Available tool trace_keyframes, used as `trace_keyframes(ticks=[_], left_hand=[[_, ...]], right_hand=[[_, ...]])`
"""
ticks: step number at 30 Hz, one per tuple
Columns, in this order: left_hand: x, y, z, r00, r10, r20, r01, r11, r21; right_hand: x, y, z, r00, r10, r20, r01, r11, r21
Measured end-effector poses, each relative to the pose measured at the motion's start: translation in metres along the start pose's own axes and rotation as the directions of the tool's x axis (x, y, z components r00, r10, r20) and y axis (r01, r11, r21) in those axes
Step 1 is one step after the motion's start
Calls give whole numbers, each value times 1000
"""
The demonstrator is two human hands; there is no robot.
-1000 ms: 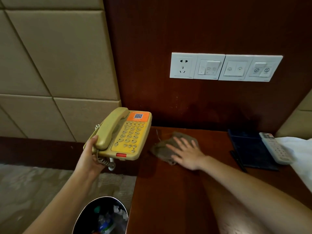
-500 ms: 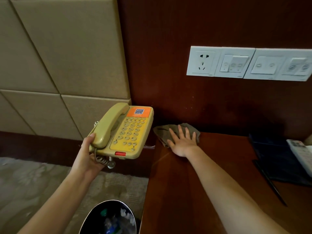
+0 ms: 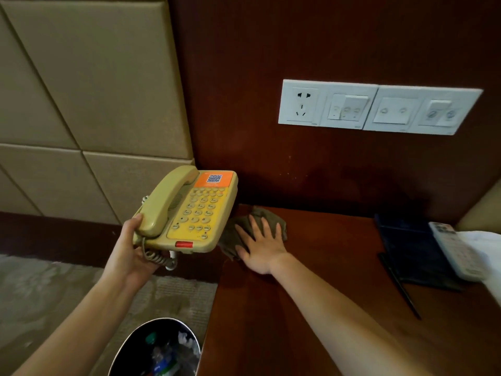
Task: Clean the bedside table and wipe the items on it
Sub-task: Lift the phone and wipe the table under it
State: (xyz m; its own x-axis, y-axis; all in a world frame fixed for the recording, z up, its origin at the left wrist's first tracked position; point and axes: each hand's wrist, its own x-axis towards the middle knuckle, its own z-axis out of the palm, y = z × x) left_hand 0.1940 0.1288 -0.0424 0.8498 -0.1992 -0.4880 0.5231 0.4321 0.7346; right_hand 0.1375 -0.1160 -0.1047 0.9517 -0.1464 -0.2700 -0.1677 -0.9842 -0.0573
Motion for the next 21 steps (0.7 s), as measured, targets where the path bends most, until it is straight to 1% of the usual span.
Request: trace_keyframes(ticks=[6, 10, 14, 18, 21], left_hand=[[-41, 7, 5, 1000, 12, -6, -12, 999, -37], [-67, 14, 6, 999, 36, 24, -34, 998, -58], [-80, 18, -1, 999, 37, 12, -36, 995, -89], [-83, 13, -2, 1000, 25, -15, -27, 991, -130], [-73, 8, -3, 999, 24, -34, -28, 991, -129]], right_hand=[[-62, -20, 17, 997, -61, 44, 61, 998, 9], [-106, -40, 30, 988, -145, 56, 146, 989, -14], [-138, -49, 39, 963, -260, 65, 260, 966, 7], [-147, -44, 43, 942, -329, 67, 326, 944, 42], [-126, -33, 34, 953, -297, 56, 295, 955, 42]])
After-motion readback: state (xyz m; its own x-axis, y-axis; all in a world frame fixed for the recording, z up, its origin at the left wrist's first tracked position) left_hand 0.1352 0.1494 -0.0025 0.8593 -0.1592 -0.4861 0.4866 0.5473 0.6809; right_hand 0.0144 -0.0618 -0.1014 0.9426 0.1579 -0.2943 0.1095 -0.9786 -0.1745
